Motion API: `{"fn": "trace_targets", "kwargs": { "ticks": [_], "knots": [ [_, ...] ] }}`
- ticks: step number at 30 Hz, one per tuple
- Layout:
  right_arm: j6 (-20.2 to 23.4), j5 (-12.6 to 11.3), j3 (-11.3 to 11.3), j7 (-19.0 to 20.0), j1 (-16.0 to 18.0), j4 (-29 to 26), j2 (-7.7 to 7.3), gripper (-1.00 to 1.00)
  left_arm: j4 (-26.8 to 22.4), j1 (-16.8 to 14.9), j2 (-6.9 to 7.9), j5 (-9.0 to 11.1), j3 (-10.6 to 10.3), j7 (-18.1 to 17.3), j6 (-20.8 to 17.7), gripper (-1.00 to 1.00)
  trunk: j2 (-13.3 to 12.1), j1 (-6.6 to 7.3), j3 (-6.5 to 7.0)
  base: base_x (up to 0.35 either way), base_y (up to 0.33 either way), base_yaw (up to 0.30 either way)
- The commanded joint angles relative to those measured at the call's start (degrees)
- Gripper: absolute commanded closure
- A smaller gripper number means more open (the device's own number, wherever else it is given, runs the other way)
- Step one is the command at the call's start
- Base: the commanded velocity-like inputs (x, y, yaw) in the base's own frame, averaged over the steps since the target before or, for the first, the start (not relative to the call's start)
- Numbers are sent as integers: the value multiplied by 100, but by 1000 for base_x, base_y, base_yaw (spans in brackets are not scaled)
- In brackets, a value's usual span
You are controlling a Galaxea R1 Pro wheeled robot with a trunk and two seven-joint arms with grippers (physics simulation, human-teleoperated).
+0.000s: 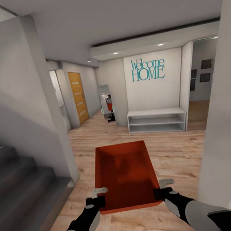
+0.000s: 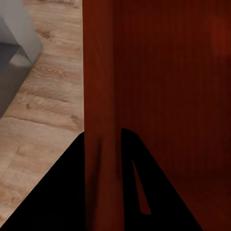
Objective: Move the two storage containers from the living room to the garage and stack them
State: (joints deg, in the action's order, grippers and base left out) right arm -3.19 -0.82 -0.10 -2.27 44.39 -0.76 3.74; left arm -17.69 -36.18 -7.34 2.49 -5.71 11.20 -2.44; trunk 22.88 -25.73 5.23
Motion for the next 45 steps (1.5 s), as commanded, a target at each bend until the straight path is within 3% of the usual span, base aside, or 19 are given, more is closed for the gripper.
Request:
{"fn": "trace_targets", "kwargs": {
  "ticks": [1, 45],
  "knots": [
    [-15, -13, -170, 34, 0, 23, 4, 100, -33, -4, 4, -100, 61, 401, -28, 100, 4, -5, -2, 322, 0, 0],
    [-27, -6, -166, 34, 0, 23, 4, 100, -33, -4, 4, -96, 63, 401, -28, 100, 4, -5, -2, 322, 0, 0]
  ]
}}
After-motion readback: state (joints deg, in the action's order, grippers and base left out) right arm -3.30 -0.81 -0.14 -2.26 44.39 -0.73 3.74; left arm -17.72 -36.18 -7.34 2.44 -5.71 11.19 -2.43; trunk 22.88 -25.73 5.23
